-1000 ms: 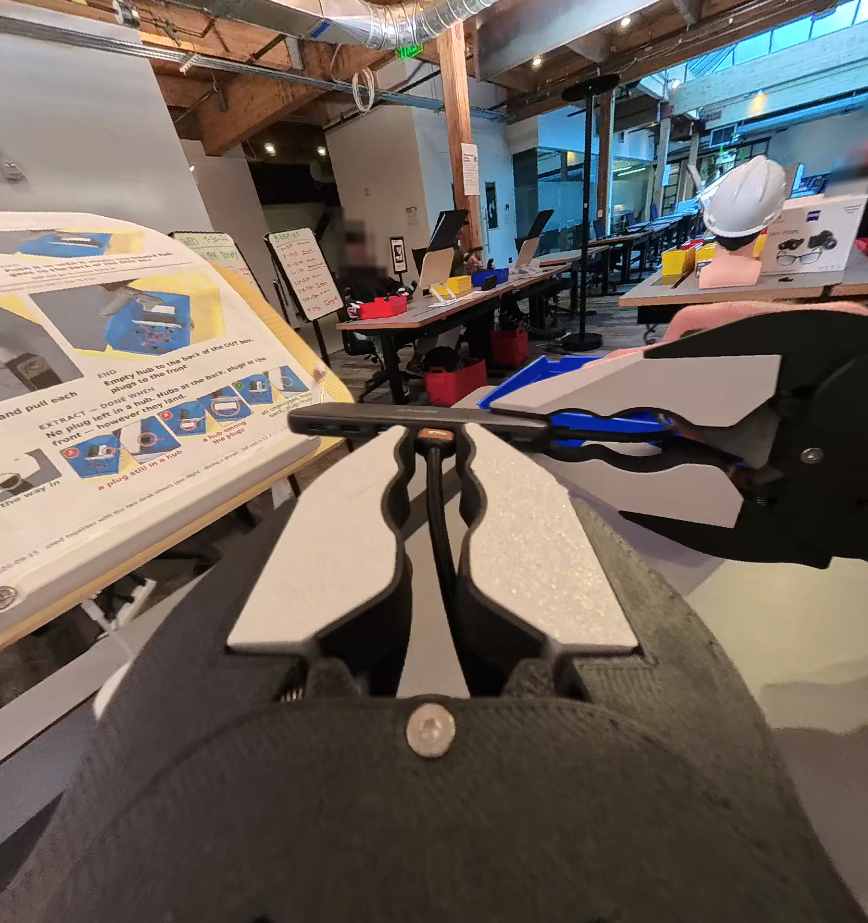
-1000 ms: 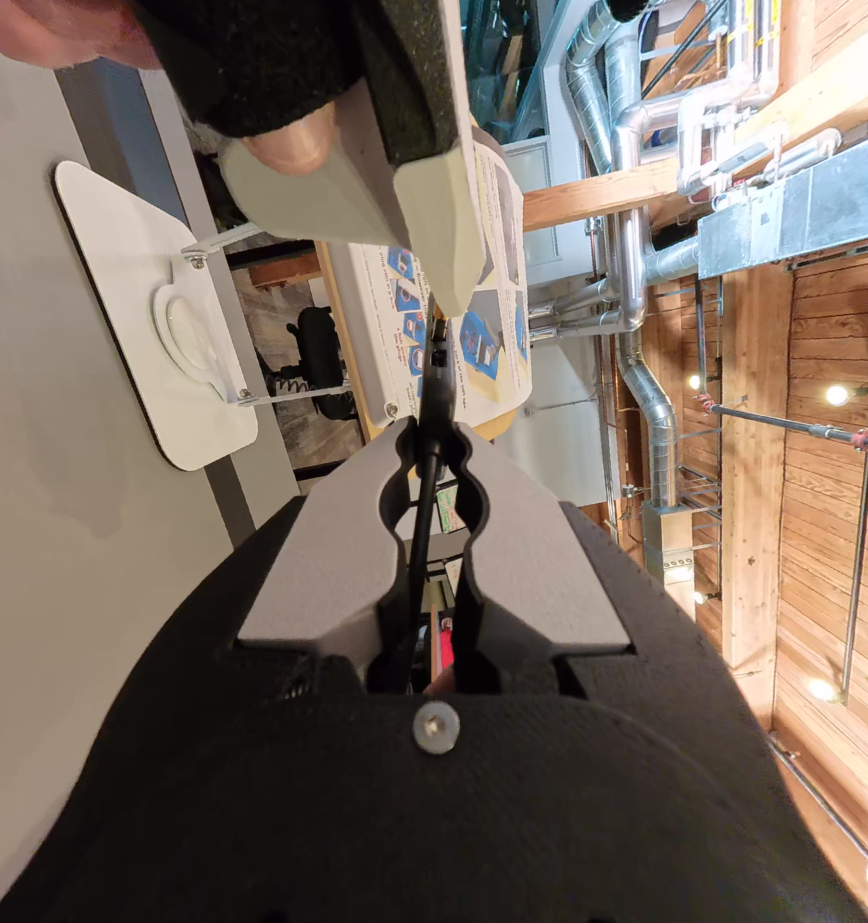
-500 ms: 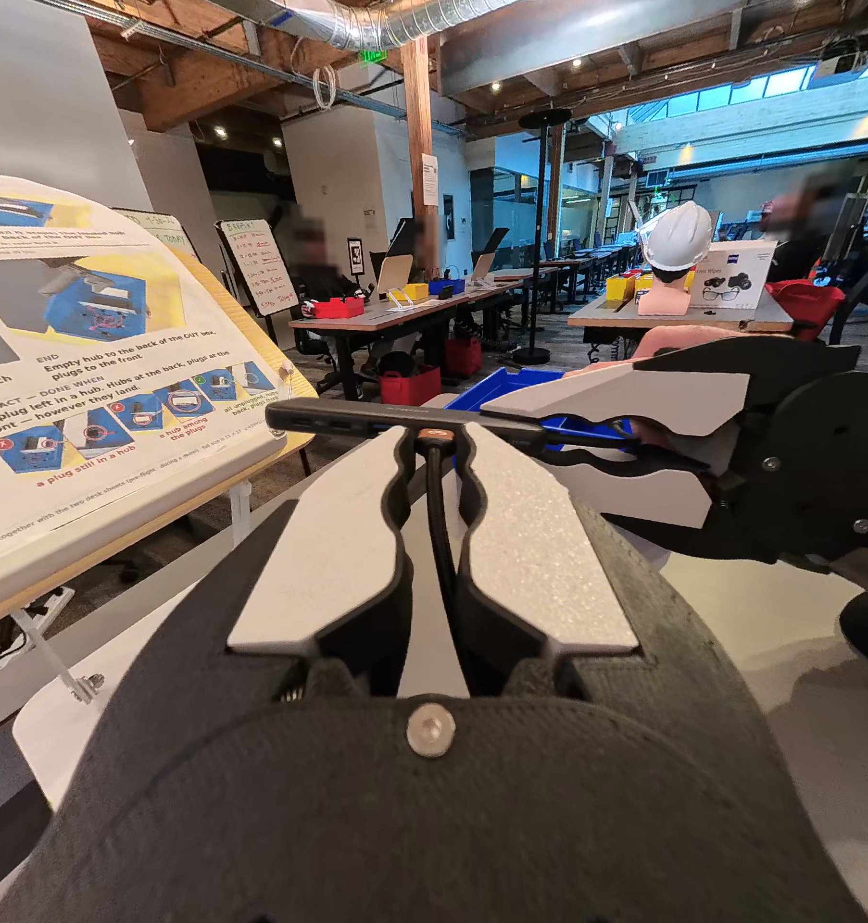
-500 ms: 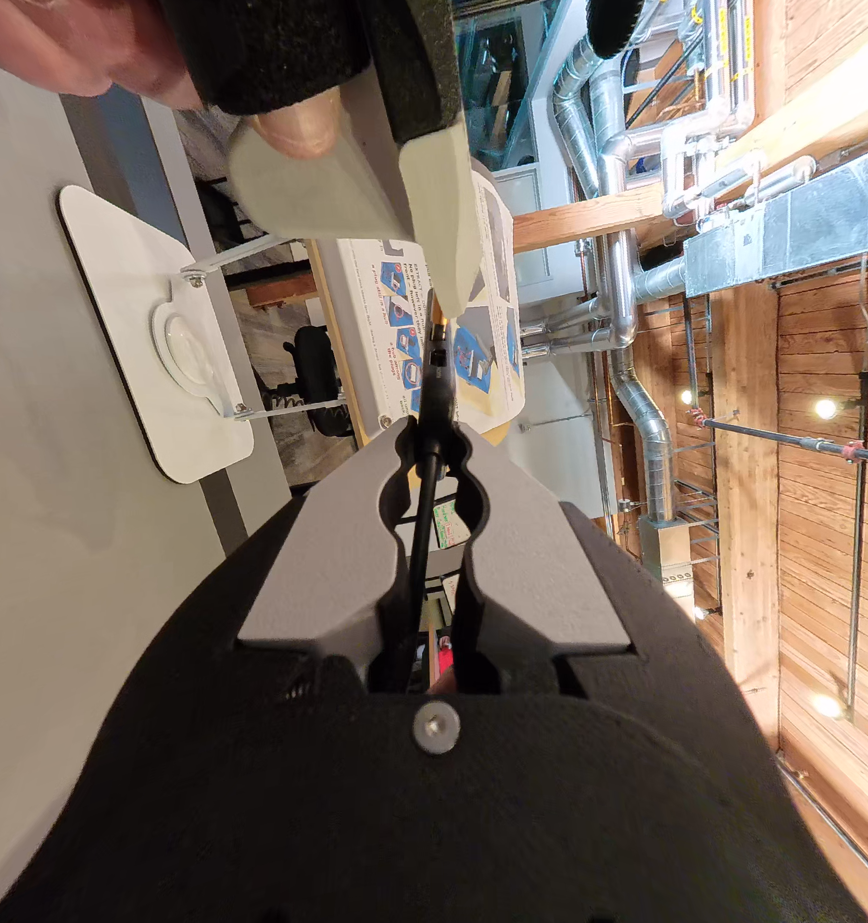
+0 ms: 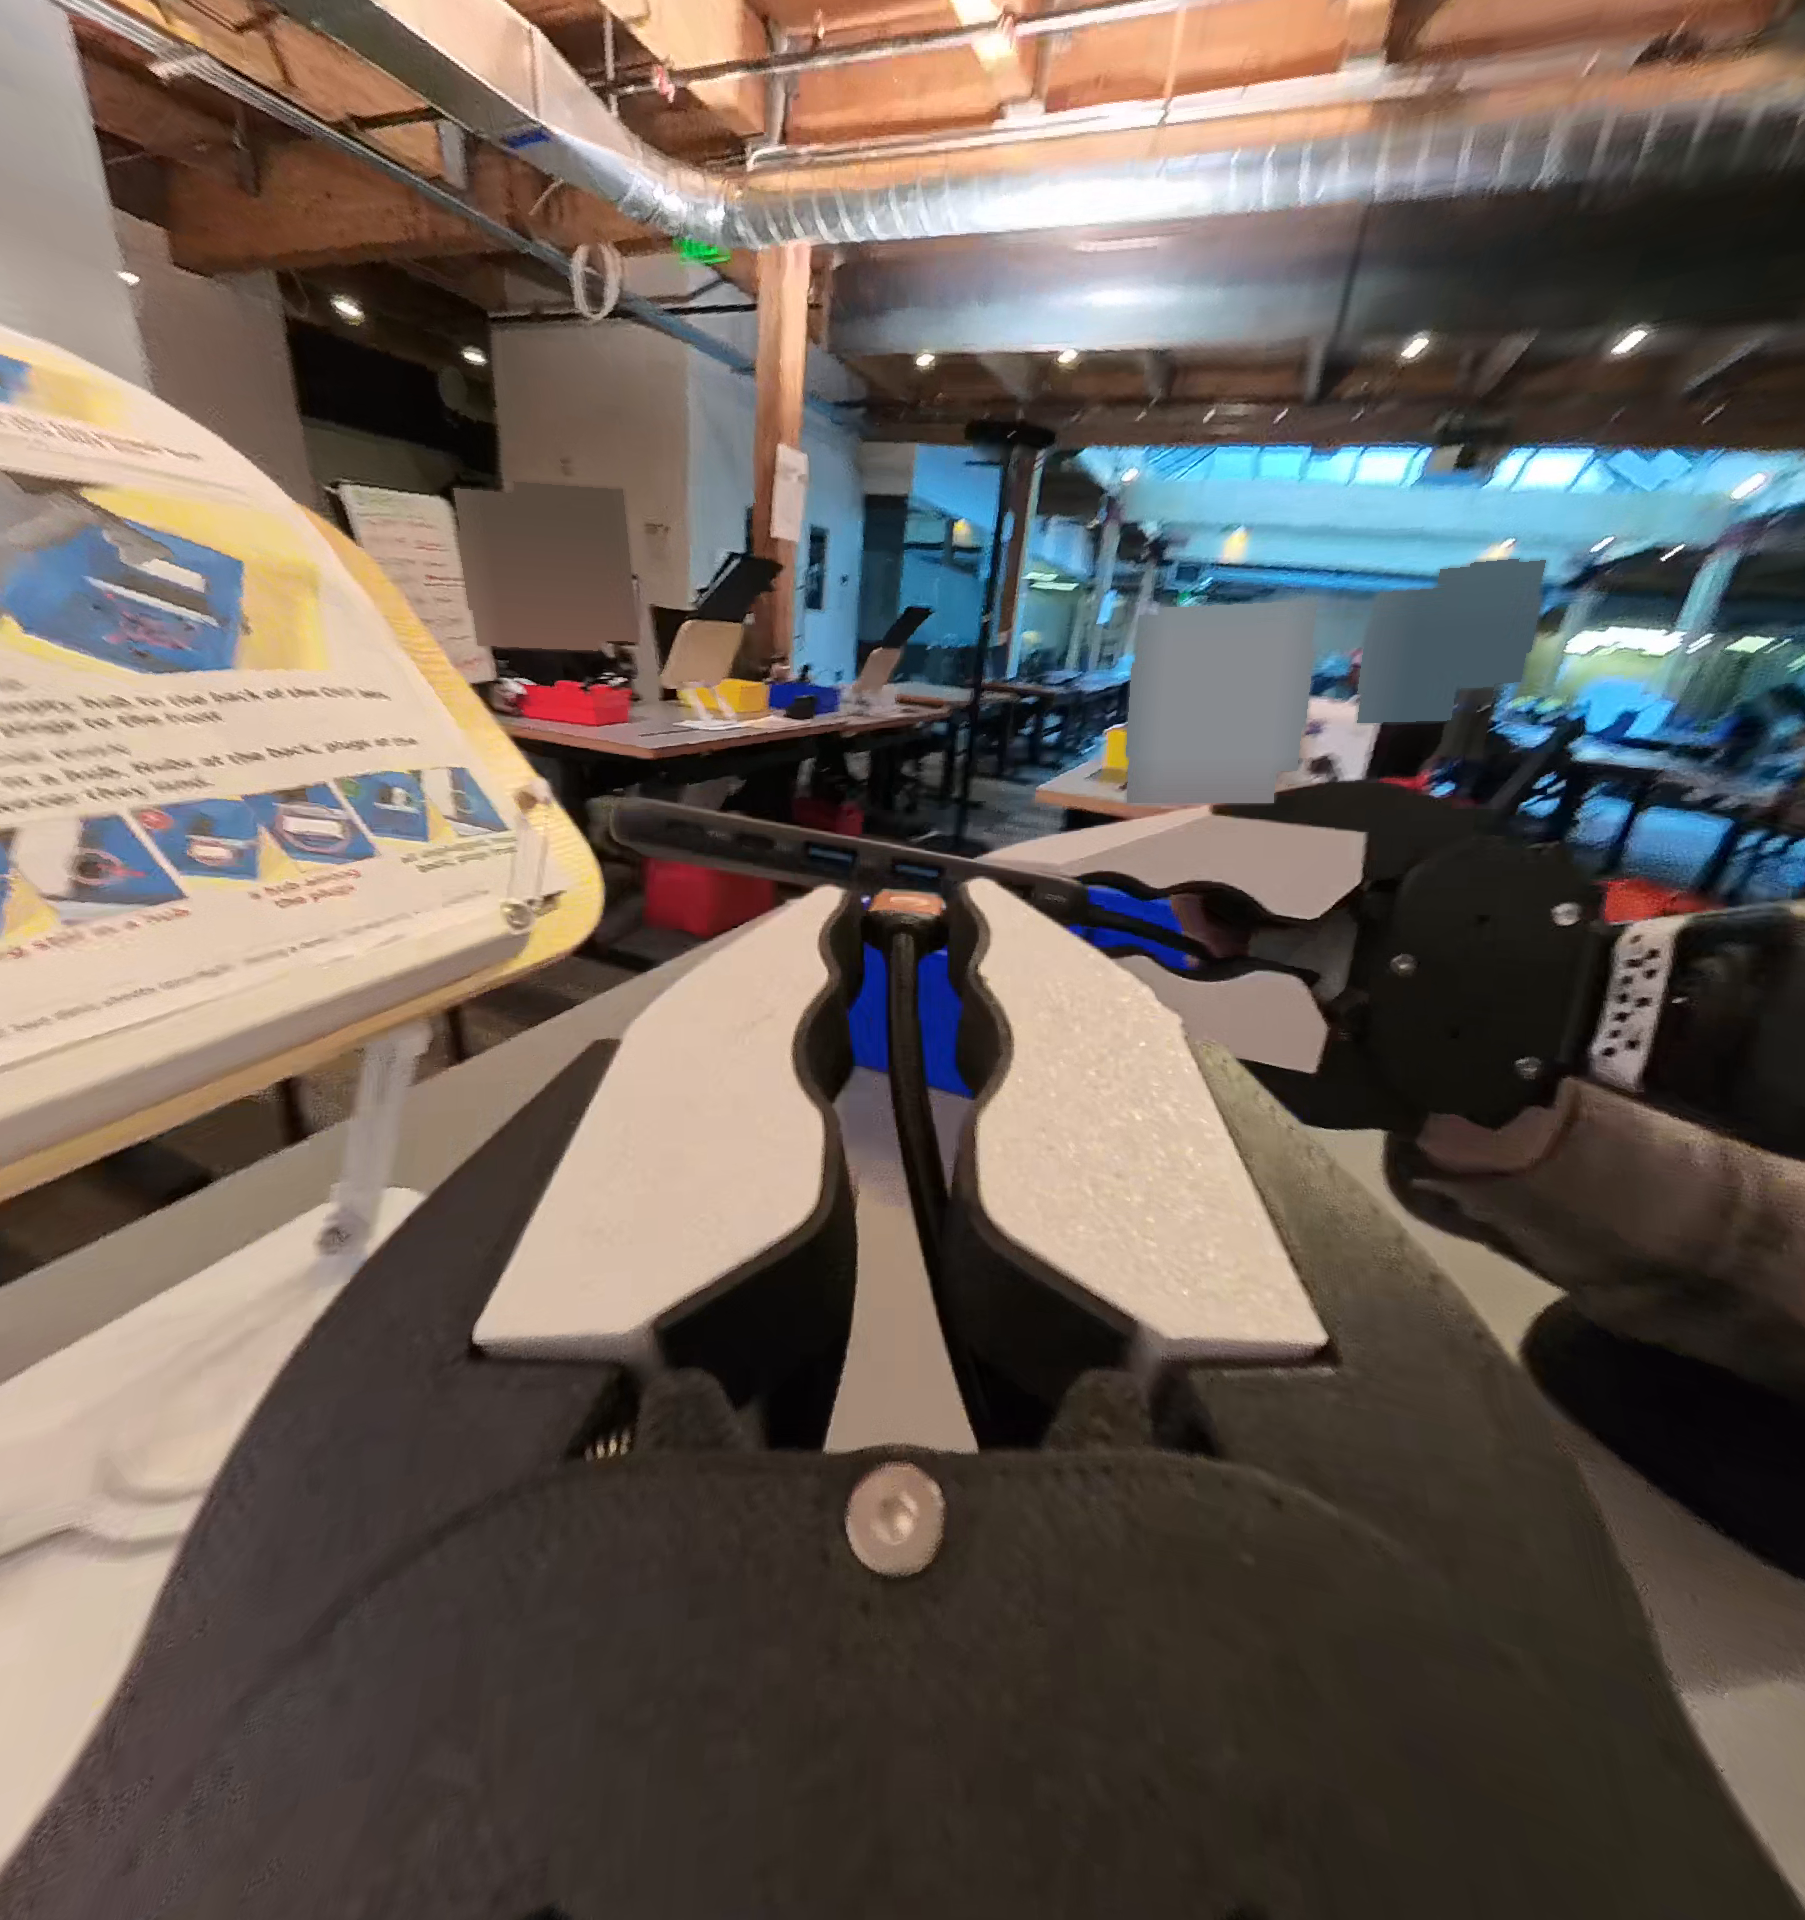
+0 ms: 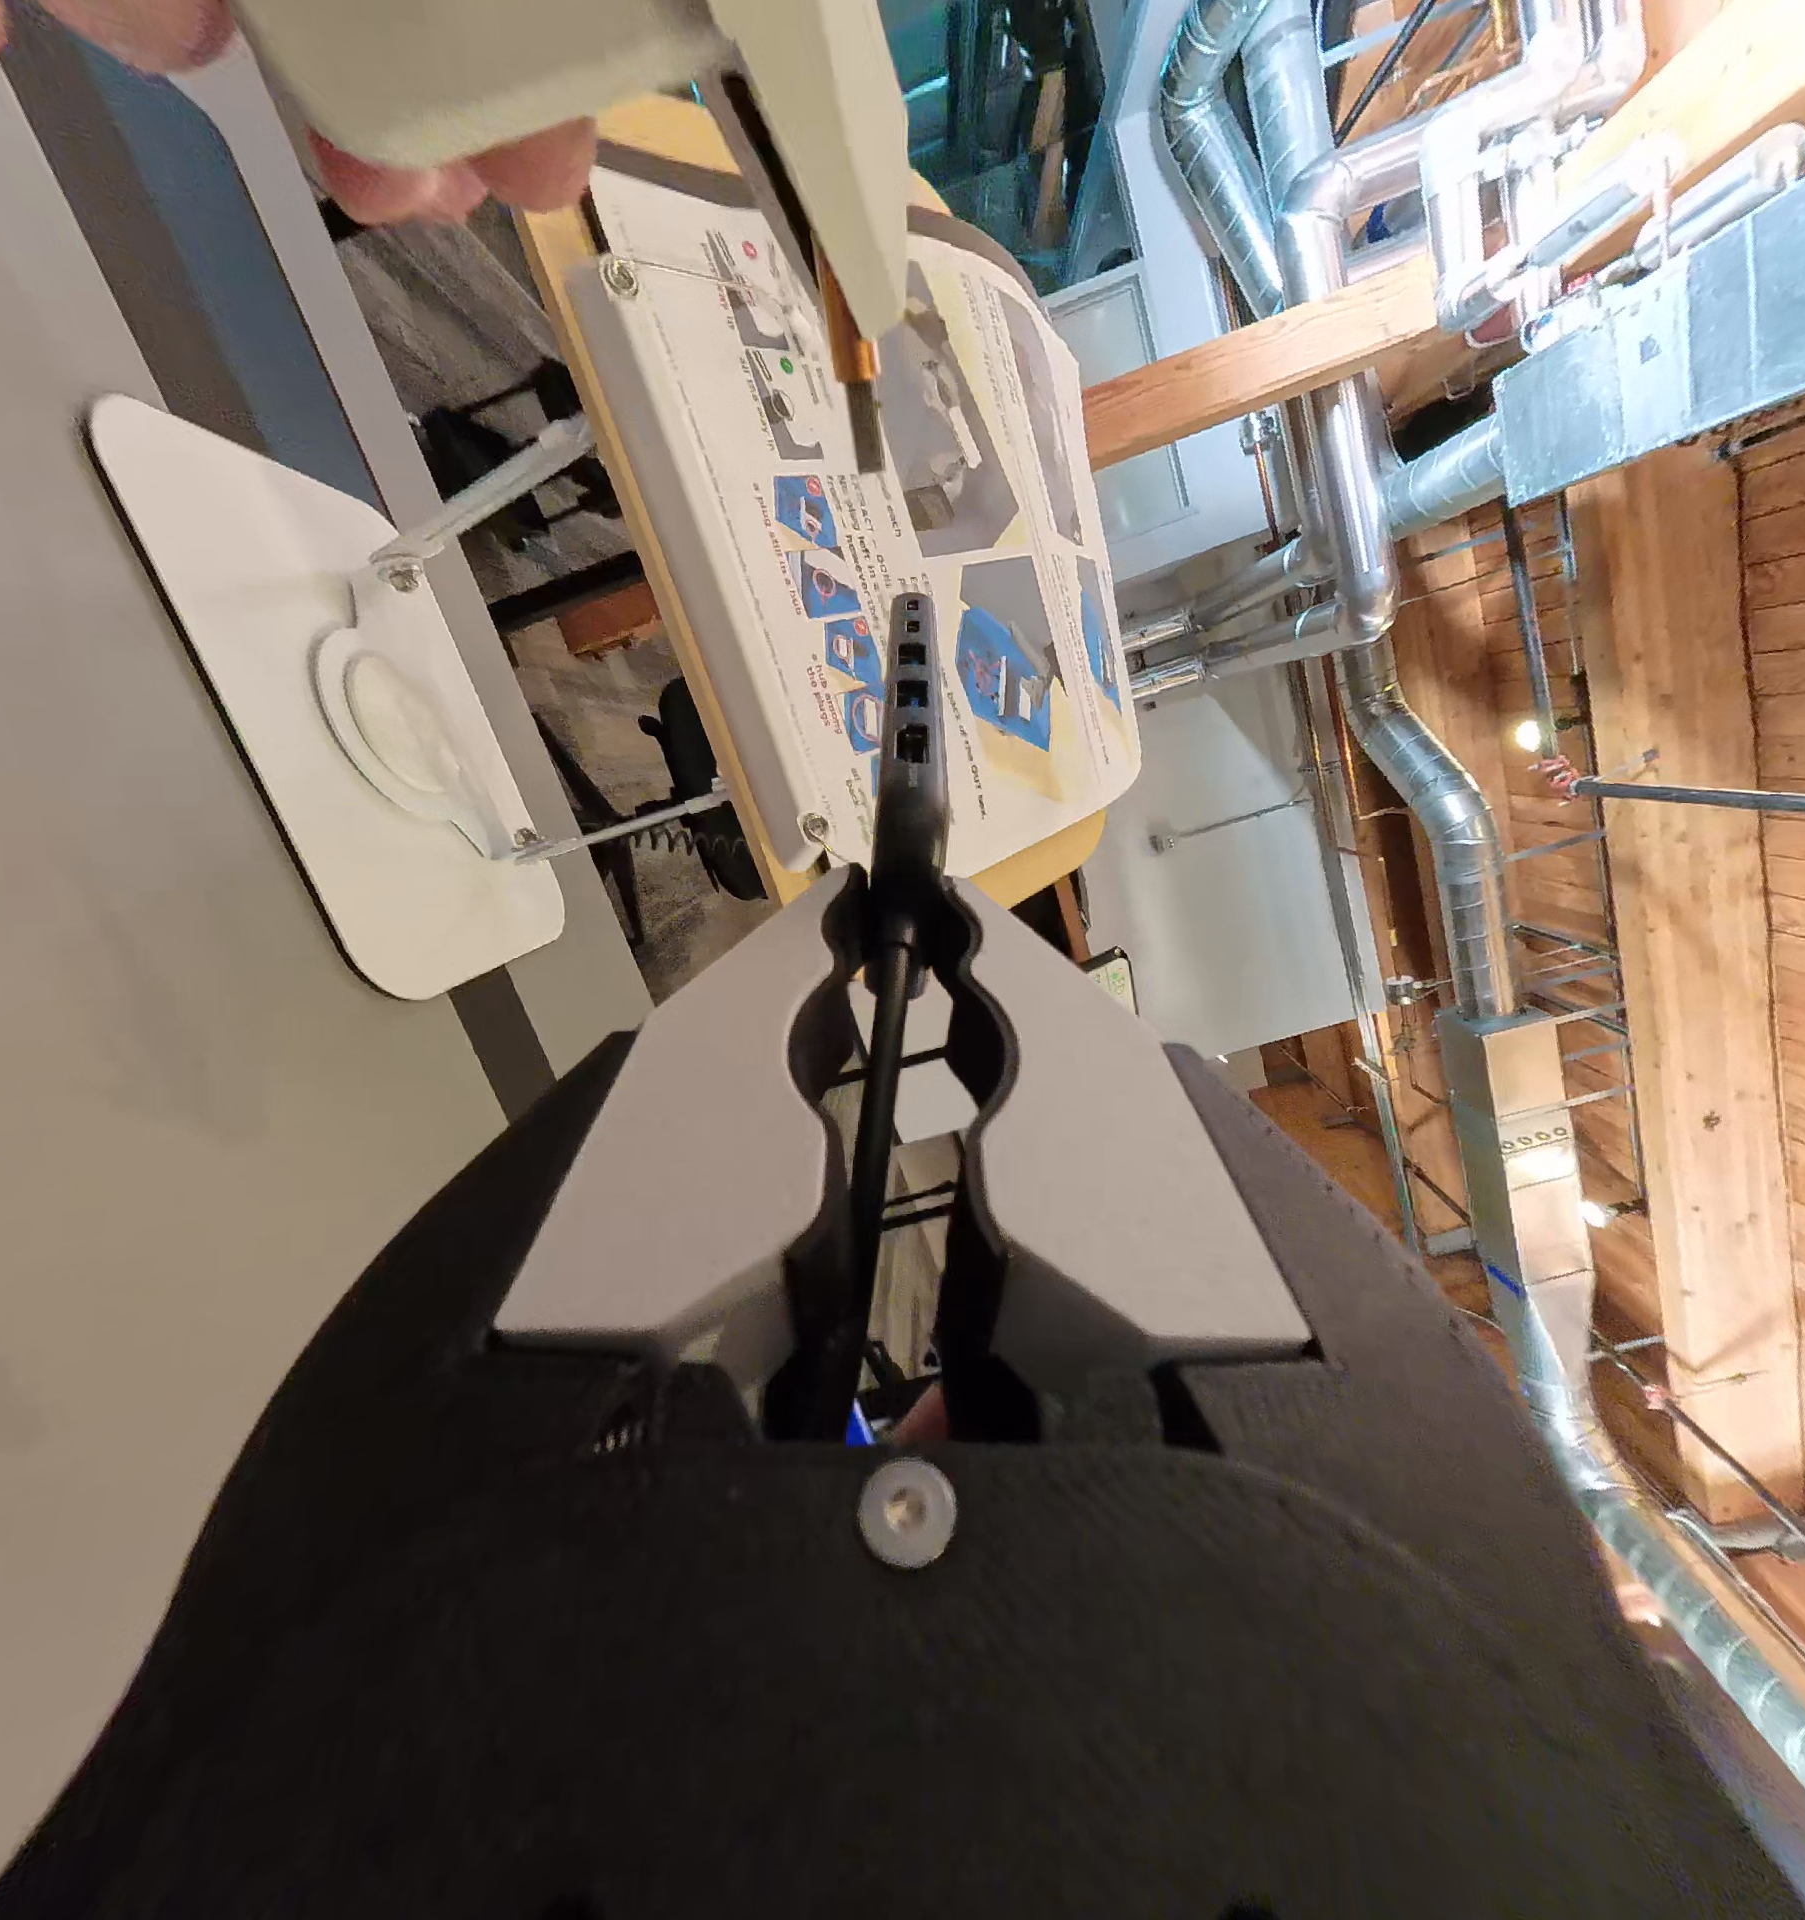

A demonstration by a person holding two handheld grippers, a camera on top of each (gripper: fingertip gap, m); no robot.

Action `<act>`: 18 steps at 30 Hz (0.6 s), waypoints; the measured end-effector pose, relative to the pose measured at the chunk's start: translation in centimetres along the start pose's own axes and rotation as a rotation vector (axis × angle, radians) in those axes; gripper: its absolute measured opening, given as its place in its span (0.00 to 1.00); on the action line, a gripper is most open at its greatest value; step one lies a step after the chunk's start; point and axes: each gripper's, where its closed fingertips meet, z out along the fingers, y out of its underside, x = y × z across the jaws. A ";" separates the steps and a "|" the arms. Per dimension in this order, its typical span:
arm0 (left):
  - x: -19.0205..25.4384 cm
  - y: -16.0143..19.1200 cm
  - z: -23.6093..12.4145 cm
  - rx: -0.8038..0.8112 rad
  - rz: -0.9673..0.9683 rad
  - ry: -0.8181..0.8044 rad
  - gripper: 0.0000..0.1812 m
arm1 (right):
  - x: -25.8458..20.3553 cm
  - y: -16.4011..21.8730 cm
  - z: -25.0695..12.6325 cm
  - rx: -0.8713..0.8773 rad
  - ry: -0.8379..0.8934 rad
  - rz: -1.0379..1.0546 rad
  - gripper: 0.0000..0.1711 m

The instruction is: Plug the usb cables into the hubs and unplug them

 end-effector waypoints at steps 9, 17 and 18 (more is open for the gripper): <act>1.4 0.5 -1.3 0.054 -0.167 0.302 0.08 | -0.3 0.0 0.1 -0.004 -0.014 -0.001 0.05; 1.5 1.9 -1.1 -0.043 -0.107 0.304 0.09 | -0.9 0.0 0.3 0.001 -0.046 0.014 0.05; 1.6 1.9 -1.0 -0.052 -0.102 0.297 0.09 | -1.0 0.1 0.3 0.008 -0.064 0.046 0.05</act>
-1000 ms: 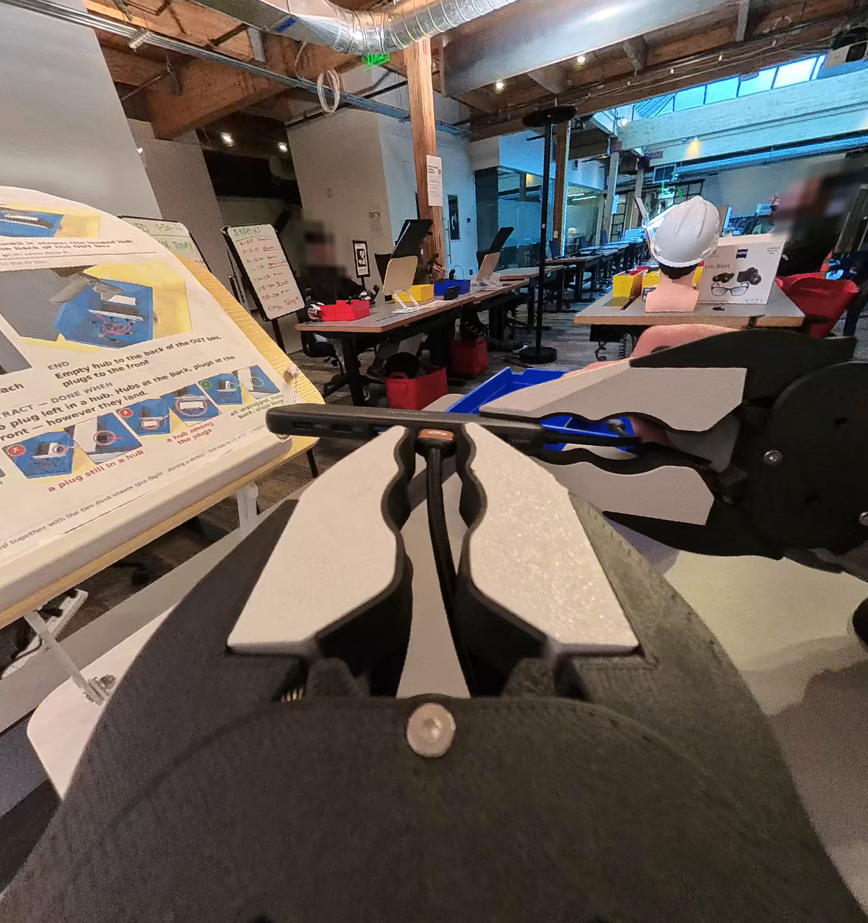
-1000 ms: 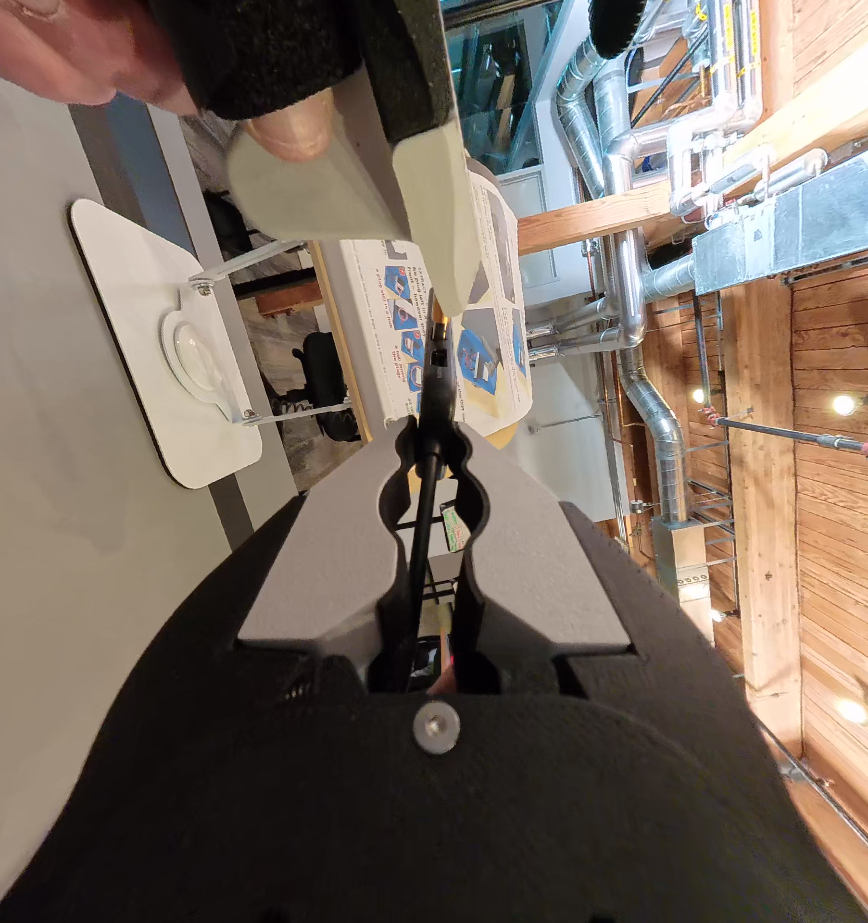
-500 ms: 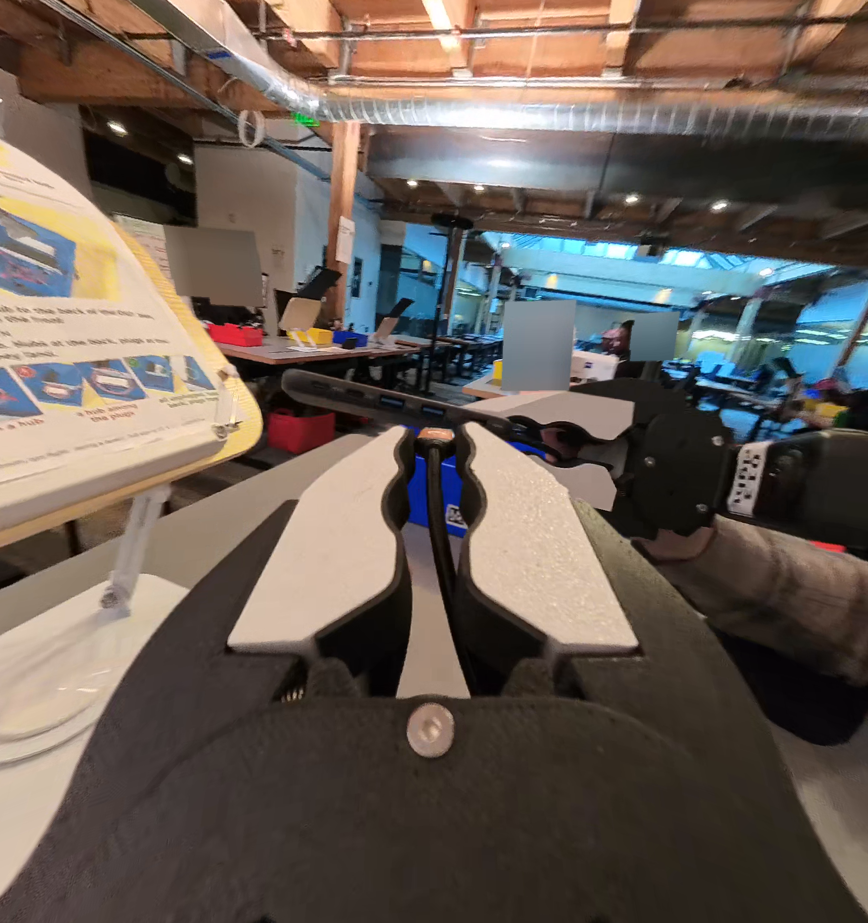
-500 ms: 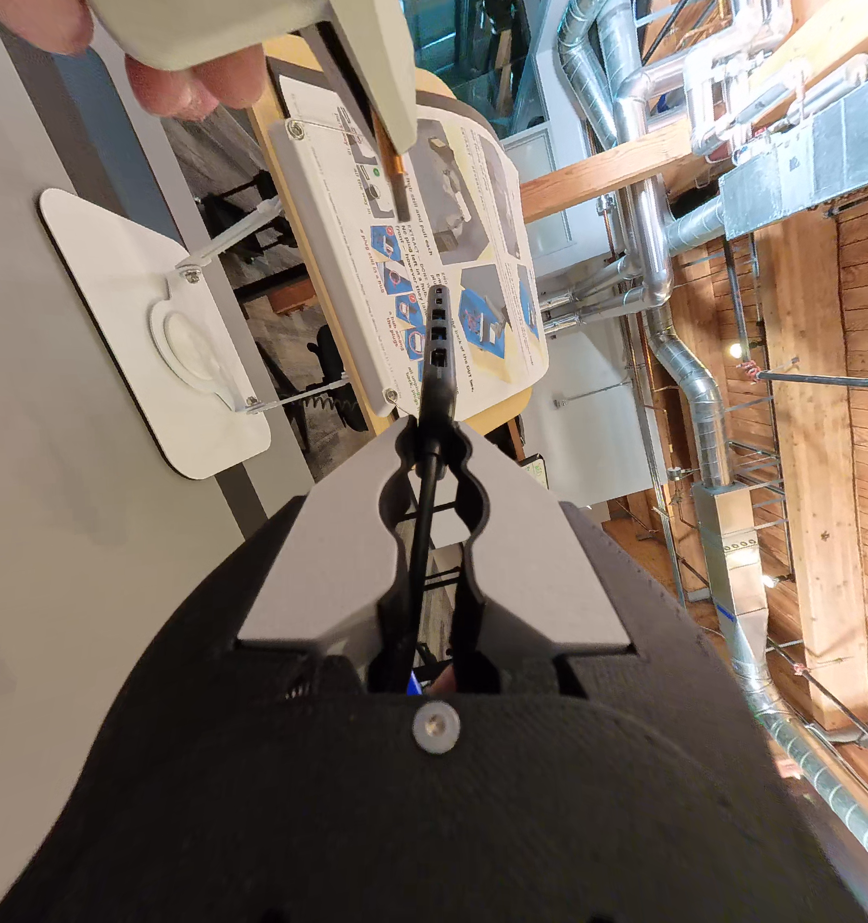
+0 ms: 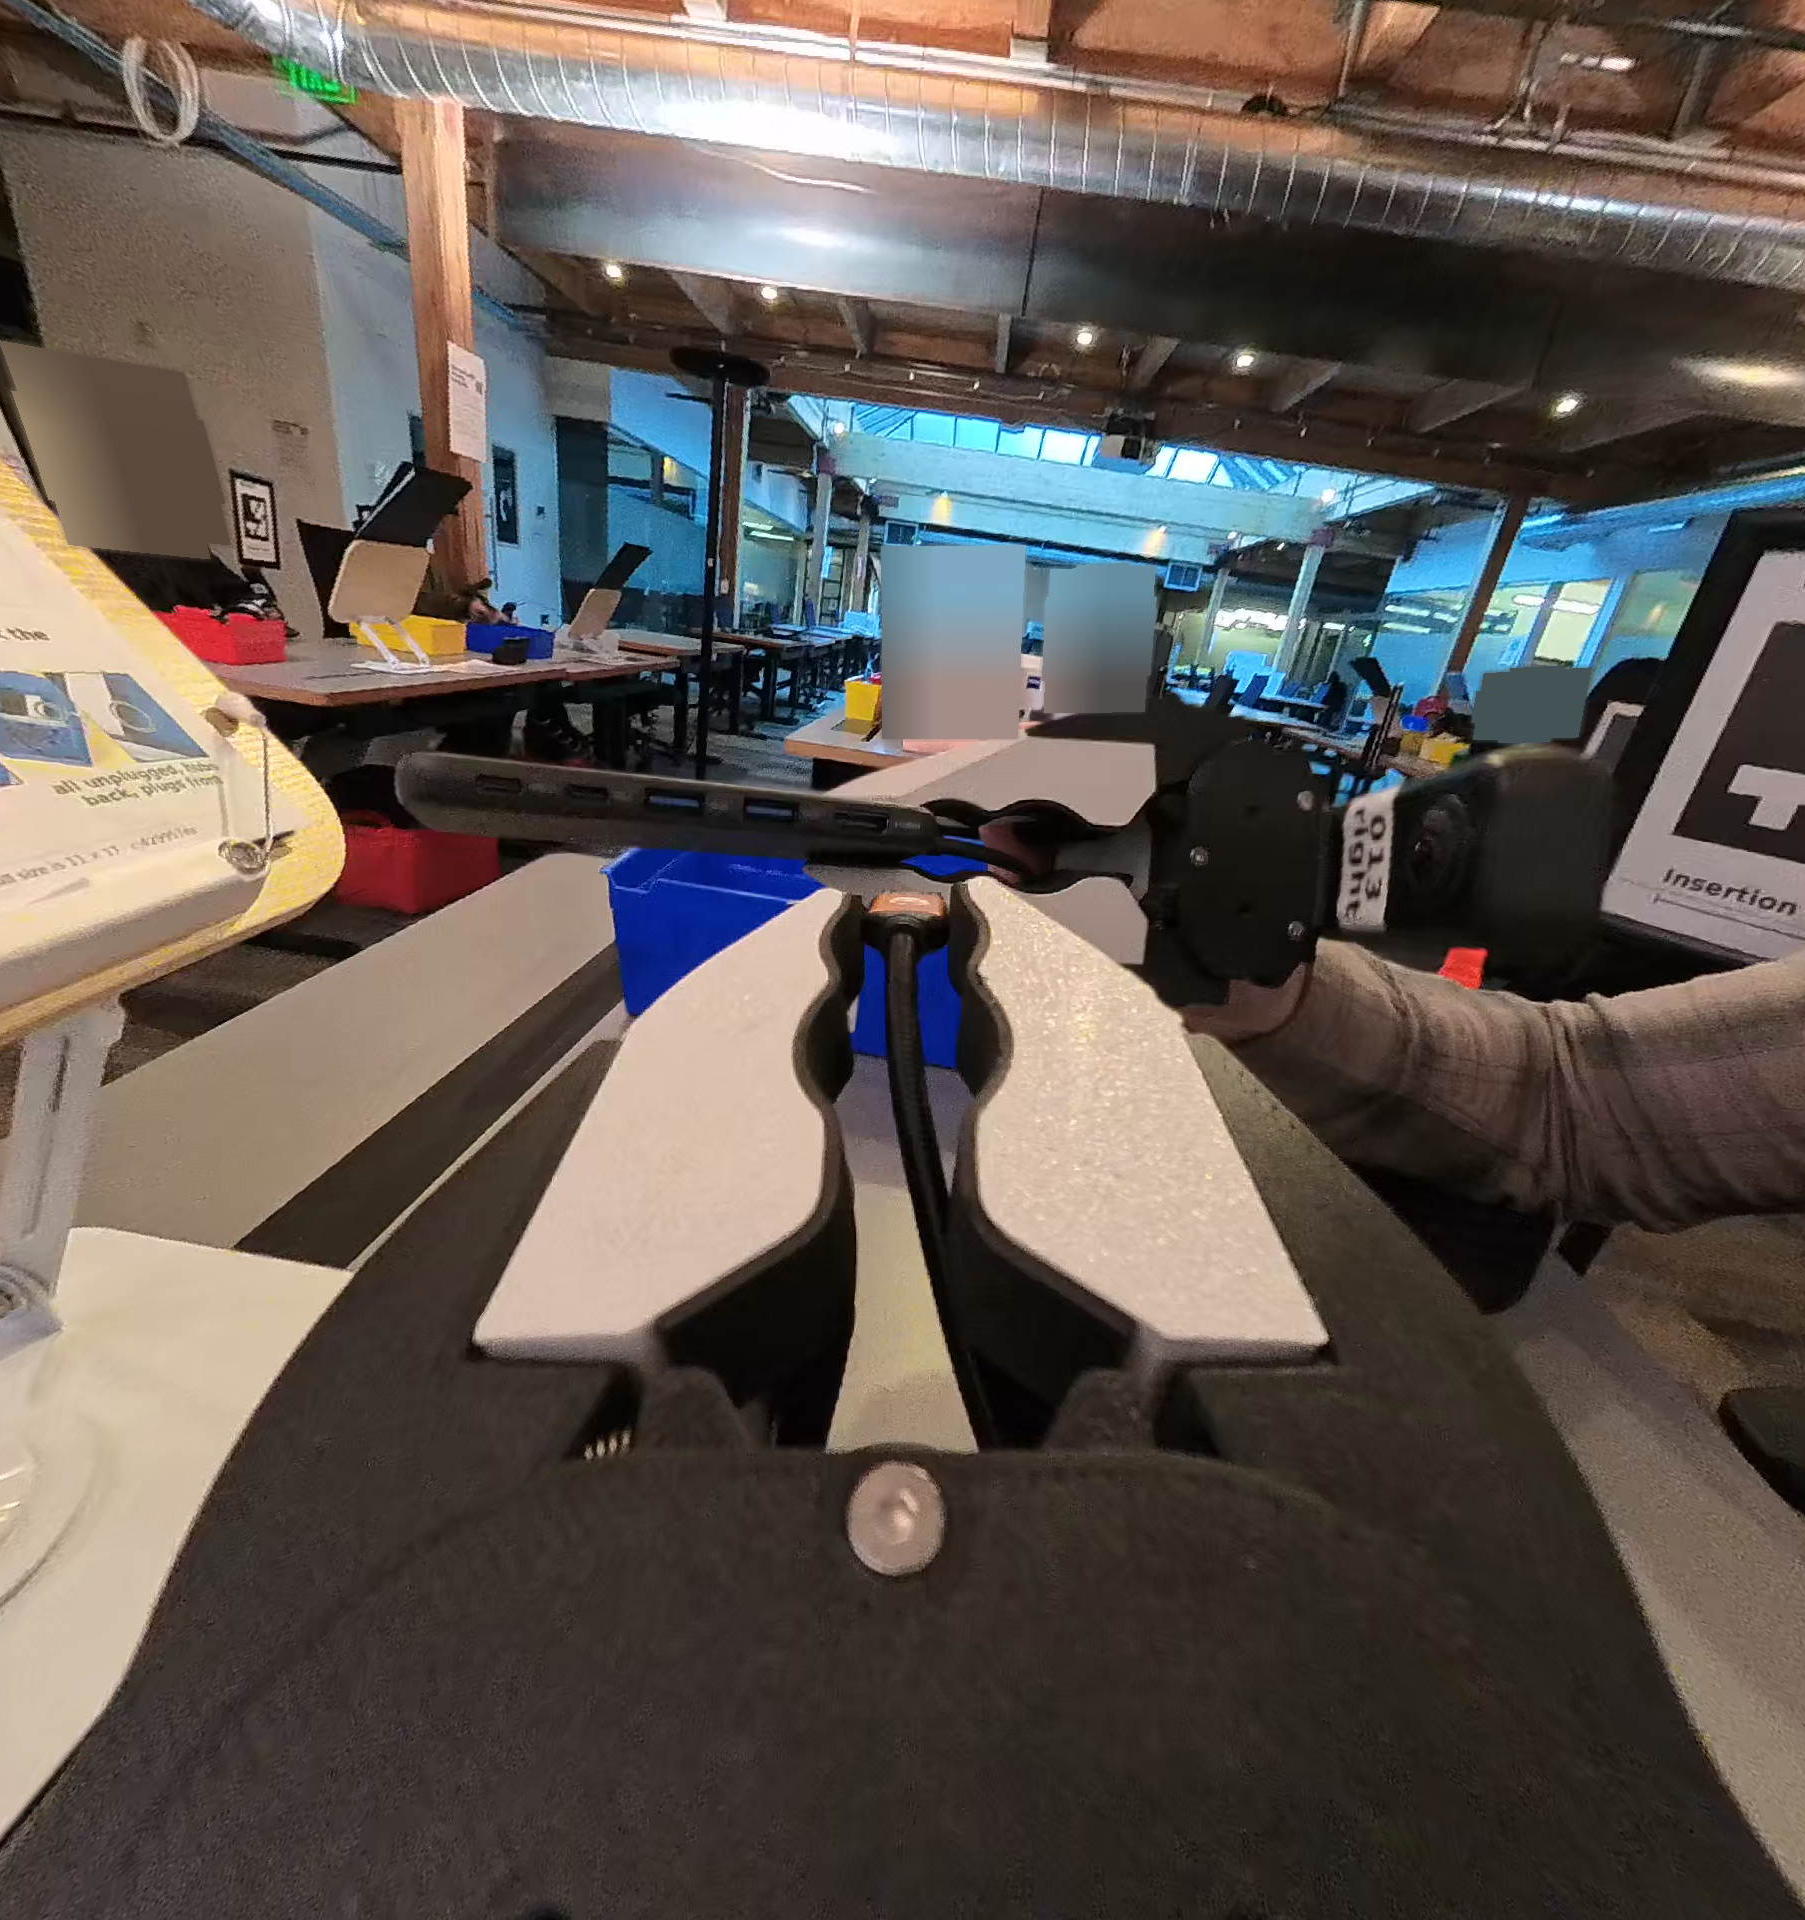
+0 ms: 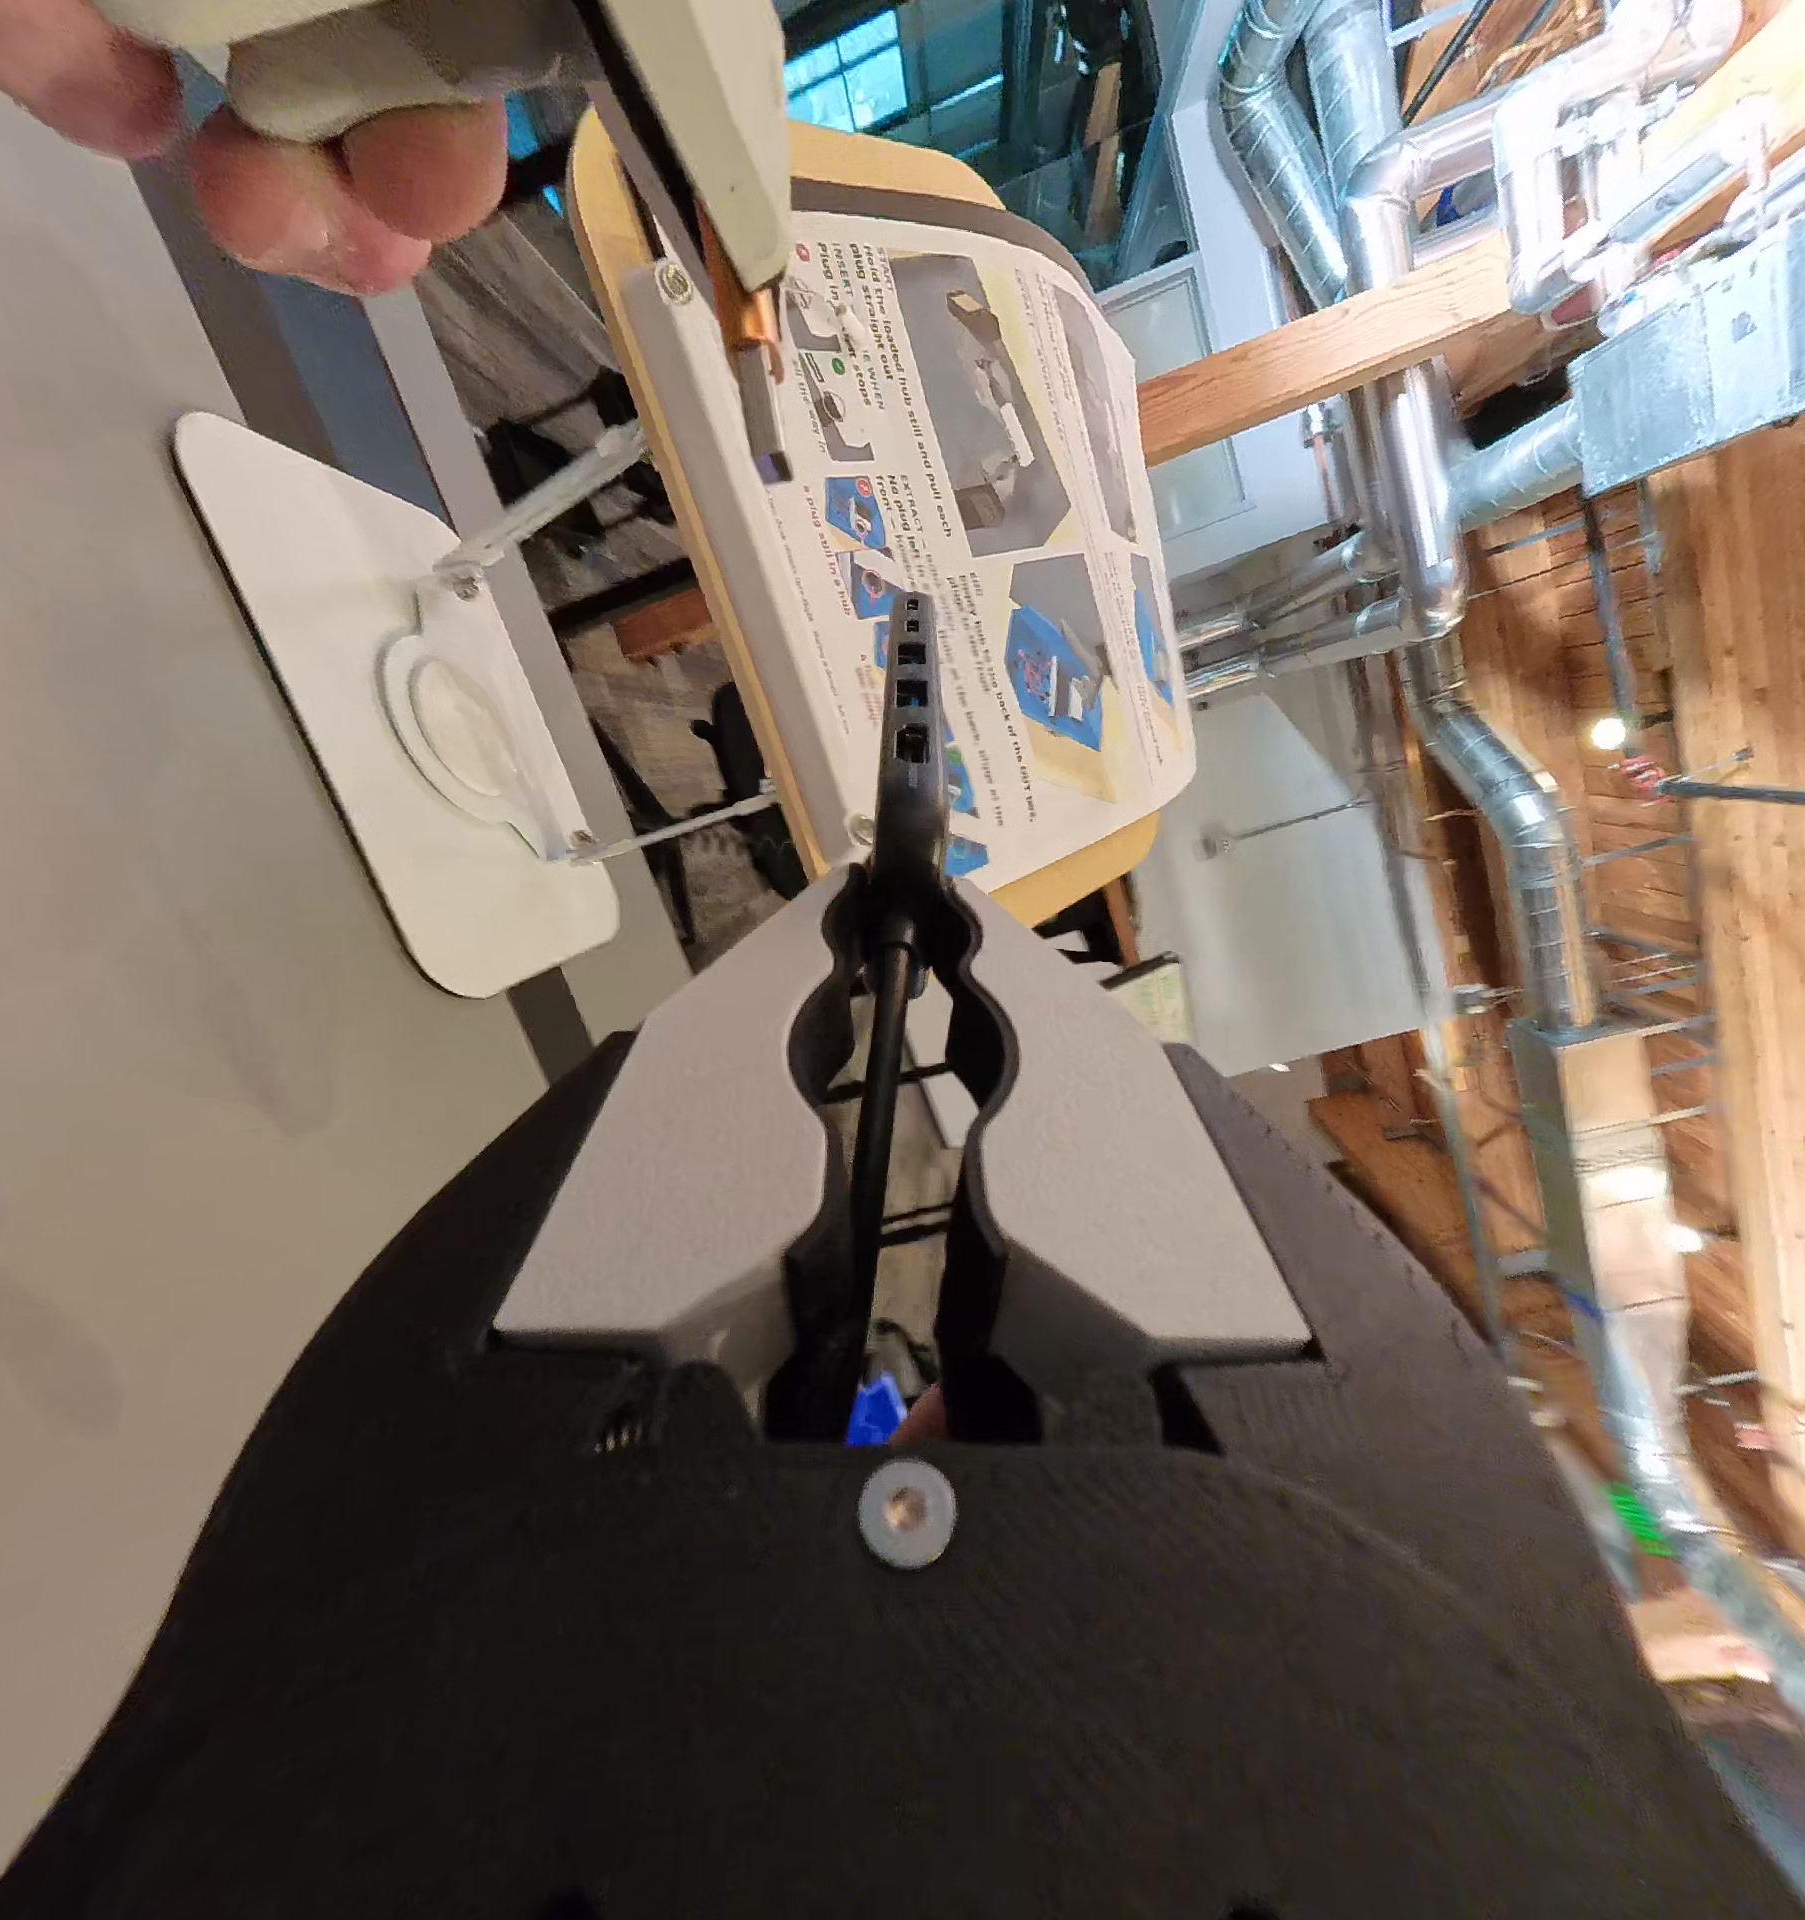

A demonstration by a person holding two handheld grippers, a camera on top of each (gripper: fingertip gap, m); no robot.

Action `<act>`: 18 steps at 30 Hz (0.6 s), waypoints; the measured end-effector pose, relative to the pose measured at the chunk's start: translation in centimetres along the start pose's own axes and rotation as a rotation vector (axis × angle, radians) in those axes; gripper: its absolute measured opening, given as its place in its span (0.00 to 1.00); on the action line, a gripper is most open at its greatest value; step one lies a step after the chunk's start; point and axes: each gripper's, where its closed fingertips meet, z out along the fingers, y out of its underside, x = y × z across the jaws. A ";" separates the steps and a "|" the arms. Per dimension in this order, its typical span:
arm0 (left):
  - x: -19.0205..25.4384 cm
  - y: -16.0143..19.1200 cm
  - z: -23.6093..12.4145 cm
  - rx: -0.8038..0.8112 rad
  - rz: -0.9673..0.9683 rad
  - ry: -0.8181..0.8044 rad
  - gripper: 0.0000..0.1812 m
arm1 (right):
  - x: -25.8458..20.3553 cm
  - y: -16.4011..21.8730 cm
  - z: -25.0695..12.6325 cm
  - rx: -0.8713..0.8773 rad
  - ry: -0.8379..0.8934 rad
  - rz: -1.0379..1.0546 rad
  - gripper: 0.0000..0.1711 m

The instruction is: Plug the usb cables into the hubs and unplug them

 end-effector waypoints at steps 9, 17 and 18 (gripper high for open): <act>-0.1 0.8 0.6 -0.057 0.011 -0.032 0.09 | -0.4 3.8 0.7 -0.172 -0.079 -0.019 0.05; -0.3 1.8 0.9 -0.085 0.003 -0.042 0.09 | -2.8 5.6 0.8 -0.275 -0.226 -0.054 0.05; -0.3 1.9 1.0 -0.091 0.005 -0.048 0.09 | -2.7 5.8 0.8 -0.287 -0.227 -0.067 0.06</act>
